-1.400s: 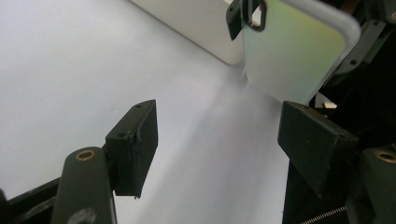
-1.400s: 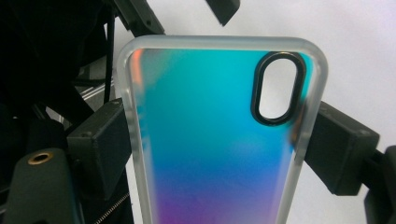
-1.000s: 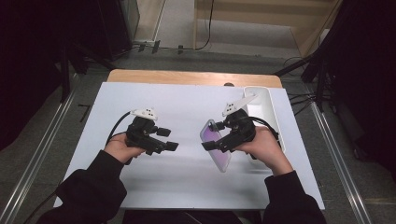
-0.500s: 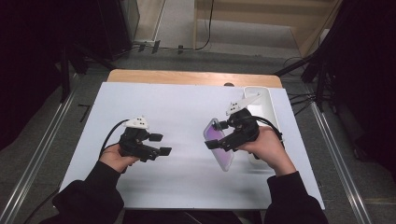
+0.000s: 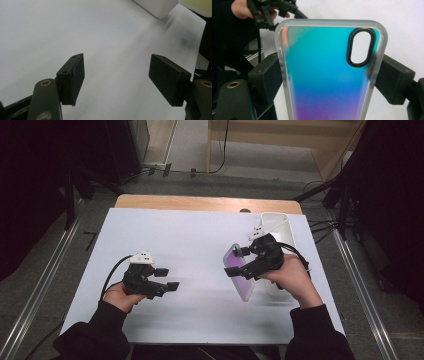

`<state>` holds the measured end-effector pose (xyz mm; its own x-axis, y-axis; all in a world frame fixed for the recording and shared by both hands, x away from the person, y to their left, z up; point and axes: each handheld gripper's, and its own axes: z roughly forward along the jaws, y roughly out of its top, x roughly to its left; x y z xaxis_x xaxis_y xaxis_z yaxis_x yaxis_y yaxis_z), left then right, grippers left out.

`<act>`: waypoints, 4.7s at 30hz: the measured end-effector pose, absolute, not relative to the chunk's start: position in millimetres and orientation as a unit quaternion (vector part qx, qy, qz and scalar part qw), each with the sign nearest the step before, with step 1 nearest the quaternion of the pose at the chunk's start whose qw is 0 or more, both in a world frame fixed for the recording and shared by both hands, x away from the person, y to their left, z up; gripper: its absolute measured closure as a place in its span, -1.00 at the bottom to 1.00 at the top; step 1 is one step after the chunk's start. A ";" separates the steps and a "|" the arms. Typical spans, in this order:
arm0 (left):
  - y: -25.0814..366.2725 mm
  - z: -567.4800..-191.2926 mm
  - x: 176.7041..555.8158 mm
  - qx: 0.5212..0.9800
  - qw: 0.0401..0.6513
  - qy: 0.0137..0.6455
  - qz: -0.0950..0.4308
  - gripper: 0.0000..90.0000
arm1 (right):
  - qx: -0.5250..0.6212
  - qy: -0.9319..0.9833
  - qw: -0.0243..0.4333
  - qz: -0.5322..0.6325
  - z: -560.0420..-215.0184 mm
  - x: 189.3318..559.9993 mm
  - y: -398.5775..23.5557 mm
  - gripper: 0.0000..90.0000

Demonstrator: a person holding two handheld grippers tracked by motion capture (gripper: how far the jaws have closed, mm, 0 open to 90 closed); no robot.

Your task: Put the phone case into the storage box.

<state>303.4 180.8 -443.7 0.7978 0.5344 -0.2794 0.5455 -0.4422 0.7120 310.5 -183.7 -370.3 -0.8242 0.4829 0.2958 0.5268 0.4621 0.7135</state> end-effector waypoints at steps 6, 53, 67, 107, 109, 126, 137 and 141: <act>183.4 -448.8 299.5 0.853 0.414 0.316 -0.021 -0.37 | -0.318 -0.846 0.014 -0.427 -364.4 310.9 -194.5 -0.66; 194.7 -450.9 295.6 0.852 0.410 0.323 -0.030 -0.46 | -0.479 -0.752 -0.136 -0.431 -336.8 313.4 -262.9 -0.66; 194.7 -451.3 296.1 0.853 0.407 0.326 -0.025 -0.46 | -0.519 -0.714 -0.174 -0.437 -339.5 334.0 -276.8 -0.66; 196.6 -452.3 297.2 0.848 0.412 0.331 -0.025 -0.46 | -0.576 -0.675 -0.230 -0.400 -336.1 411.1 -293.6 -0.66; 196.6 -452.7 297.3 0.847 0.415 0.331 -0.026 -0.46 | -0.576 -0.675 -0.234 -0.397 -336.9 415.2 -293.5 -0.66; 198.7 -452.3 298.3 0.848 0.412 0.333 -0.025 -0.46 | -0.601 -0.647 -0.248 -0.399 -340.1 448.8 -292.5 -0.66; 199.9 -452.7 299.2 0.849 0.412 0.330 -0.025 -0.46 | -0.602 -0.640 -0.274 -0.391 -347.2 459.0 -285.0 -0.66; 199.8 -452.4 299.0 0.849 0.410 0.332 -0.026 -0.46 | -0.603 -0.635 -0.285 -0.390 -351.1 459.4 -282.4 -0.66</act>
<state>299.0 199.8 -452.4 0.7784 0.5422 -0.3163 0.5848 -0.4432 0.6794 459.4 -282.4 -351.1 -0.1110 0.9880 0.1070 0.5434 -0.0299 0.8390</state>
